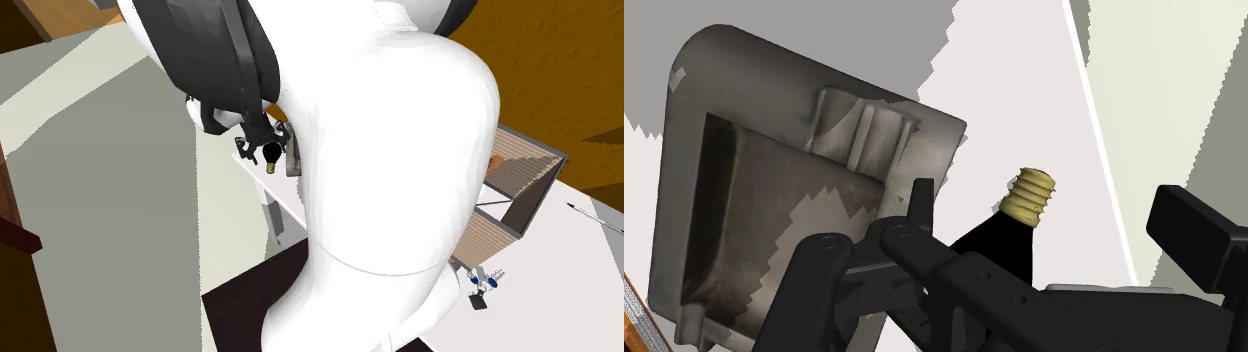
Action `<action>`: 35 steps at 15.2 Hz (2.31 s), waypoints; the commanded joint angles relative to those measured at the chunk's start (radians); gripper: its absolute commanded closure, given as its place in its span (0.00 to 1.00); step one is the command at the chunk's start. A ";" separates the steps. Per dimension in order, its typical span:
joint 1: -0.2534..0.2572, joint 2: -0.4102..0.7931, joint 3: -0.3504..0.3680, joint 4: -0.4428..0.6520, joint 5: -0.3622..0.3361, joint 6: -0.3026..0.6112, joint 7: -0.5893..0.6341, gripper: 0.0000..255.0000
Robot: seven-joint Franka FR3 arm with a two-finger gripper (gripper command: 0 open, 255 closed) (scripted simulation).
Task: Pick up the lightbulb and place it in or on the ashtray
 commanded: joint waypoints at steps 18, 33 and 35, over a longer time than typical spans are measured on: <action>0.000 0.010 -0.001 -0.010 -0.004 0.021 0.005 1.00; 0.276 0.236 -0.366 -0.033 -0.806 0.604 1.008 0.00; 0.276 0.236 -0.366 -0.033 -0.806 0.604 1.008 0.00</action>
